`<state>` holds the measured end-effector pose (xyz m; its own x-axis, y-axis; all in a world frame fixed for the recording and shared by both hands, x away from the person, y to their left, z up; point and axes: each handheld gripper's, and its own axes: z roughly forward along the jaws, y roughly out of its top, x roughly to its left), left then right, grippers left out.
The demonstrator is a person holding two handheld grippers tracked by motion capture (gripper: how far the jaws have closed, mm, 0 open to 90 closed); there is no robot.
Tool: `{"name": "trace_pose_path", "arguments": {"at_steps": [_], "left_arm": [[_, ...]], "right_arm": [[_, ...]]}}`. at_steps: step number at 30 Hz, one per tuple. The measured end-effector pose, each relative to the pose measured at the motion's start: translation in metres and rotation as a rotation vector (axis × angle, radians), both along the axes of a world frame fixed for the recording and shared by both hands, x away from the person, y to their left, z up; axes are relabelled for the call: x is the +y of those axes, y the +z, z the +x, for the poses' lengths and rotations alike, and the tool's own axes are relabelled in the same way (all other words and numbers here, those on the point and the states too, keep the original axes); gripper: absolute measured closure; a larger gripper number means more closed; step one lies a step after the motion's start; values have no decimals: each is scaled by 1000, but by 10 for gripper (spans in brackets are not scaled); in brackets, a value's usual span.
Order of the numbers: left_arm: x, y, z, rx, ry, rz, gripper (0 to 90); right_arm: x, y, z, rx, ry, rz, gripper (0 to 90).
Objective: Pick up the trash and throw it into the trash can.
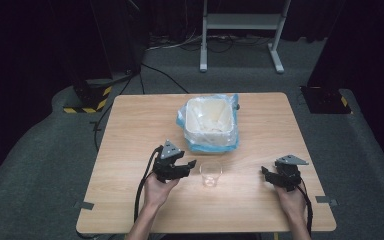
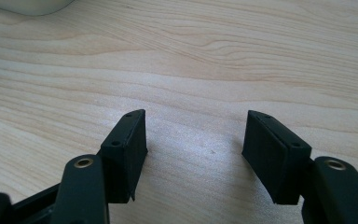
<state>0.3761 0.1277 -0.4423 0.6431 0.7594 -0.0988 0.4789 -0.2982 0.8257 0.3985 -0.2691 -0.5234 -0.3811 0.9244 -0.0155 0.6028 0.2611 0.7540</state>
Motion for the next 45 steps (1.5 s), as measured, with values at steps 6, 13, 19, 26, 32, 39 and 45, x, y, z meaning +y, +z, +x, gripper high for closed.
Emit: {"name": "trace_pose_path", "arguments": {"at_steps": [6, 13, 19, 26, 32, 39, 45], "left_arm": [[-10, 3, 3, 1, -27, 16, 427], [-18, 2, 7, 15, -49, 19, 487], [-25, 2, 10, 24, -69, 21, 529], [-33, 0, 14, 30, -82, 33, 570], [-38, -4, 18, 53, -103, 32, 671], [-41, -7, 20, 70, -121, 41, 774], [-42, -7, 20, 67, -128, 46, 837]], "right_arm": [[0, 0, 0, 0, 0, 0, 390], [0, 0, 0, 0, 0, 0, 390], [0, 0, 0, -1, 1, -1, 390], [0, 0, 0, 0, 0, 0, 390], [0, 0, 0, 0, 0, 0, 390], [0, 0, 0, 0, 0, 0, 390], [0, 0, 0, 0, 0, -1, 390]]}}
